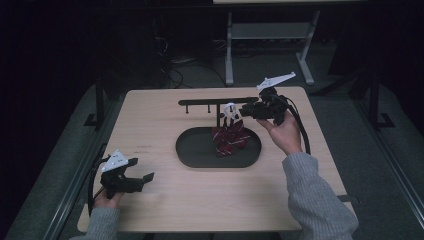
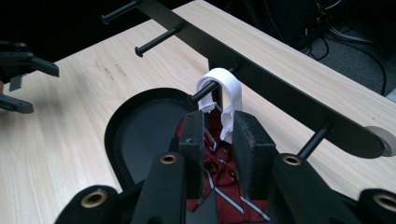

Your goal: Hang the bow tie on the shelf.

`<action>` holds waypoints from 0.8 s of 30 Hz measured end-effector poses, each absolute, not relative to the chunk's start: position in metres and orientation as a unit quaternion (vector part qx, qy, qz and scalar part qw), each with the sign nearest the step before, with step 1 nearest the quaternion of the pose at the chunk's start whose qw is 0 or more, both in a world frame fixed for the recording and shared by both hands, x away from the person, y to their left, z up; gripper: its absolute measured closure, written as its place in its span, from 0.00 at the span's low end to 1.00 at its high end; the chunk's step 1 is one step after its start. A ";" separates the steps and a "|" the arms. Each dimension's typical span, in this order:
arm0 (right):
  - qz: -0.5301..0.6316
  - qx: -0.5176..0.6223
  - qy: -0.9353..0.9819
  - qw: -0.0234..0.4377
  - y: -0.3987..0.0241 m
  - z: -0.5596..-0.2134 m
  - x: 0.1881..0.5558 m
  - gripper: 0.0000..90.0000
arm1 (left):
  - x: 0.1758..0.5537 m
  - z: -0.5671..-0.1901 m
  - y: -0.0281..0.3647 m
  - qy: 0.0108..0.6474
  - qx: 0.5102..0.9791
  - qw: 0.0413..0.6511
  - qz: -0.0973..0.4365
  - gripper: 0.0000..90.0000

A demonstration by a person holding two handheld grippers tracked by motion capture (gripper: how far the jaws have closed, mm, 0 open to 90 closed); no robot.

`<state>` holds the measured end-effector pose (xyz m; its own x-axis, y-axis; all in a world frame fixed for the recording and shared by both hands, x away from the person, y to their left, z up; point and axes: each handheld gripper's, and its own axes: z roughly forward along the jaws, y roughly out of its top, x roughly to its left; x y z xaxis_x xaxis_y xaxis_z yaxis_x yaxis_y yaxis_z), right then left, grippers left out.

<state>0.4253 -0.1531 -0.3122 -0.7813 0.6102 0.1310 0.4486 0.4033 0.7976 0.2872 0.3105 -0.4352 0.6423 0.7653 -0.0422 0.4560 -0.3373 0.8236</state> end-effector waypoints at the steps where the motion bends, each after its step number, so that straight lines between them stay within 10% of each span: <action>1: 0.444 0.321 0.831 0.090 -0.153 -0.312 0.424 0.81 | 0.287 -0.435 0.311 0.383 0.798 0.430 0.180 0.14; 24: 0.448 0.312 0.833 0.089 -0.162 -0.307 0.408 0.77 | 0.287 -0.435 0.311 0.379 0.800 0.429 0.182 0.14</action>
<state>0.4084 -0.1622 -0.3071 -0.7888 0.6003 0.1315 0.4408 0.4036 0.8017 0.2870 0.3109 -0.4347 0.6460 0.7626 -0.0344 0.4507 -0.3447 0.8235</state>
